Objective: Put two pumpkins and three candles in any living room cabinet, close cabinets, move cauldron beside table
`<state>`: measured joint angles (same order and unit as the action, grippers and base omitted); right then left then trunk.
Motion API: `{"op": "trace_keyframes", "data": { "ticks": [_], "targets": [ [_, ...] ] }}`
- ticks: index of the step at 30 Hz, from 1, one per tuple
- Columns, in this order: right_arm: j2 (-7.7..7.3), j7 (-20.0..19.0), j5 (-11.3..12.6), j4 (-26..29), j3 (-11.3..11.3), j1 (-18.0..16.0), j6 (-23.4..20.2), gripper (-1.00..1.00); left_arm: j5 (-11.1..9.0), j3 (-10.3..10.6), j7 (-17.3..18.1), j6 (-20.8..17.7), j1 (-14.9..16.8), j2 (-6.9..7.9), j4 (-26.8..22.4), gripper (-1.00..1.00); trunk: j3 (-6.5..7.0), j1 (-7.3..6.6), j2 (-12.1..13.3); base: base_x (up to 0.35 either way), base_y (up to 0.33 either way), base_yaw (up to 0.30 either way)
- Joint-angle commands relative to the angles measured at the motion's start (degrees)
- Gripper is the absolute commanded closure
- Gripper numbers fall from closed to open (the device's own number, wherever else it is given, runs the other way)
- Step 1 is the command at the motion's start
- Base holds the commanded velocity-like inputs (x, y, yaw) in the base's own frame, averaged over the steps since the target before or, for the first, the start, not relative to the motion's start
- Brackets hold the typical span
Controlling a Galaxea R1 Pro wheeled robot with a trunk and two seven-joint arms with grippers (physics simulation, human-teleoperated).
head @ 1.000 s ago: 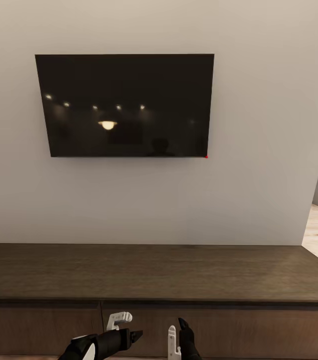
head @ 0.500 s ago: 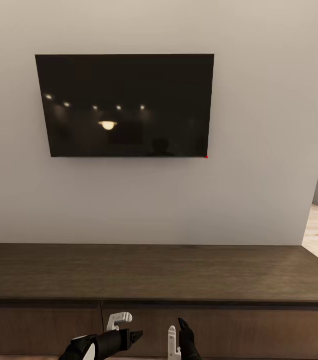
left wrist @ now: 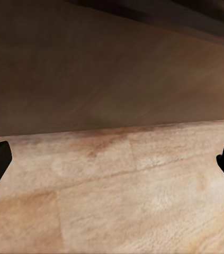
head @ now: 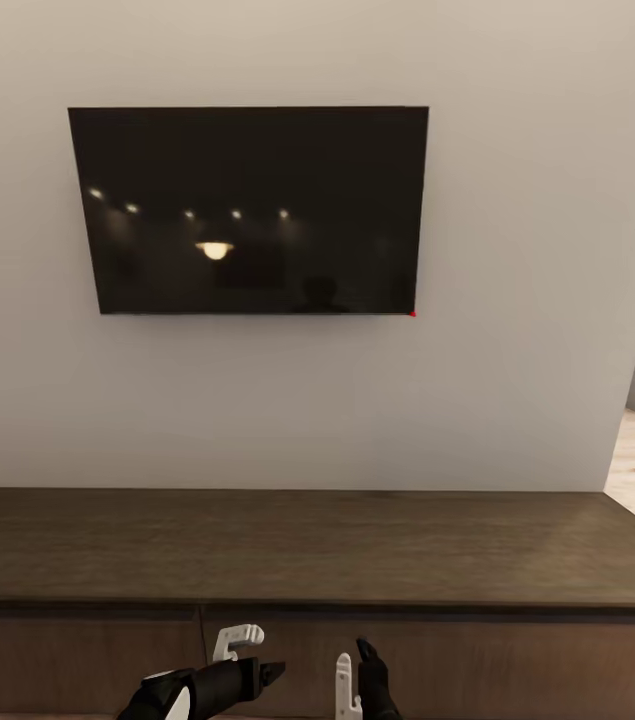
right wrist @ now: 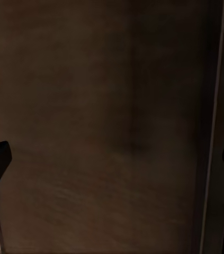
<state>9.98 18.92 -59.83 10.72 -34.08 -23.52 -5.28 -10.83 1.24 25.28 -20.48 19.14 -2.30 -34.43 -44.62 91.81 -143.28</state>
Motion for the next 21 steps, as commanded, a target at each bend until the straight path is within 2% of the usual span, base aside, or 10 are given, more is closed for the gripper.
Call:
{"op": "trace_keyframes", "data": {
  "ticks": [1,8,21],
  "targets": [
    [0.01,0.2,-0.5,0.0,-0.2,0.0,-0.5,-1.00,-0.6,0.1,-0.1,-0.5,0.0,0.02,-0.1,-1.00,-0.07,0.00,0.0,0.104,0.000,0.000],
    [0.01,0.2,-0.5,-0.2,-0.2,0.0,-0.5,-1.00,-0.6,0.1,-0.1,-0.5,0.0,0.02,-0.1,-1.00,-0.07,0.00,0.0,0.089,0.000,0.000],
    [0.01,0.4,-0.5,0.1,-0.1,0.0,-0.6,-1.00,-0.6,0.1,-0.1,-0.5,0.0,0.02,0.0,-1.00,-0.07,0.00,0.0,0.009,0.000,0.000]
  ]
}}
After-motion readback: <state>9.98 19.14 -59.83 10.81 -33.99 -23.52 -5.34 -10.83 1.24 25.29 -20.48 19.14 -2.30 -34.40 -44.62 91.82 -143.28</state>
